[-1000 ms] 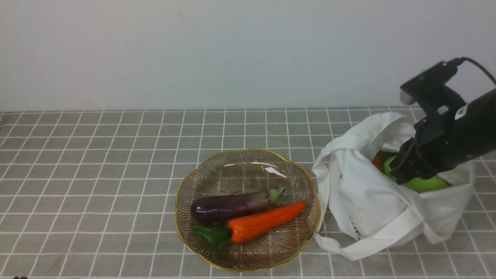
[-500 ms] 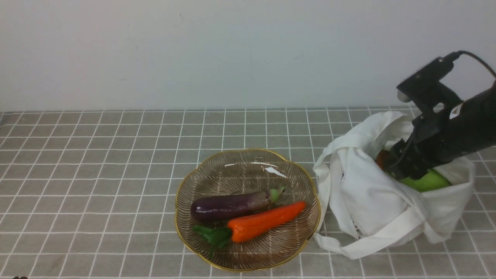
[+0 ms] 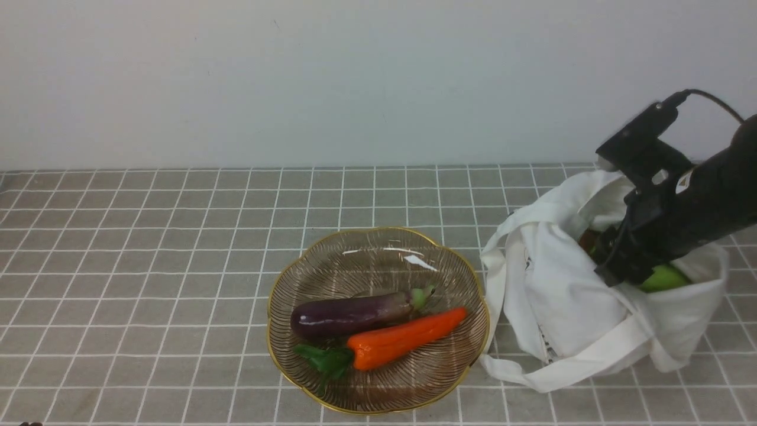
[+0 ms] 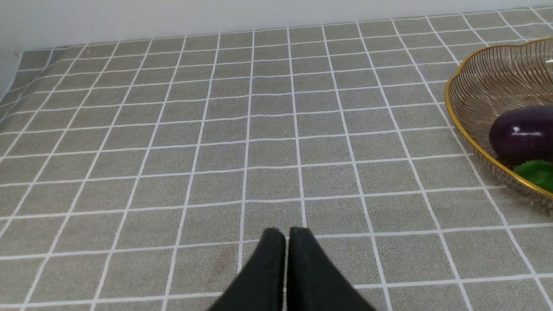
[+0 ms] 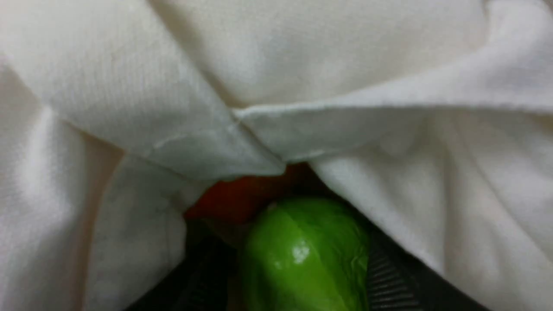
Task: Take vegetables from bag on grey coffee tablecloth place on plate.
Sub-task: 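Reach into the cloth bag and grasp the green vegetable inside with the right gripper, then take the green vegetable out of the bag and place it on the plate with the right gripper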
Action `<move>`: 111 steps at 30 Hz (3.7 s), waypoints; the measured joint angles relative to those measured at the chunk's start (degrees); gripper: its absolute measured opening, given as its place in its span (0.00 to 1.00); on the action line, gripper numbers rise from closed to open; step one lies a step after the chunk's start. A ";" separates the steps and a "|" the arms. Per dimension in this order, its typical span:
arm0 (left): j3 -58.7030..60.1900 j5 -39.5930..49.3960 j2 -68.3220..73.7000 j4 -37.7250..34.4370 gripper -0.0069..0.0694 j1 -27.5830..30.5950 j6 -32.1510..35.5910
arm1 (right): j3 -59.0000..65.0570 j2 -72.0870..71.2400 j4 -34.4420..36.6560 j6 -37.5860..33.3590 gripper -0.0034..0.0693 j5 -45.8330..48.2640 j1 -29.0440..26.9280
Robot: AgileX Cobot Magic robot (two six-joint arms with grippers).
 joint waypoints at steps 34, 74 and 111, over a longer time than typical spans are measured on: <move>0.00 0.00 0.00 0.00 0.08 0.00 0.00 | 0.00 -1.47 -2.39 0.29 0.45 4.94 0.00; 0.00 0.00 0.00 0.00 0.08 0.00 0.00 | -9.30 -13.65 6.47 5.40 0.55 6.38 0.00; 0.00 0.00 0.00 0.00 0.08 0.00 0.00 | -17.07 17.37 37.24 -30.80 0.60 -14.95 23.52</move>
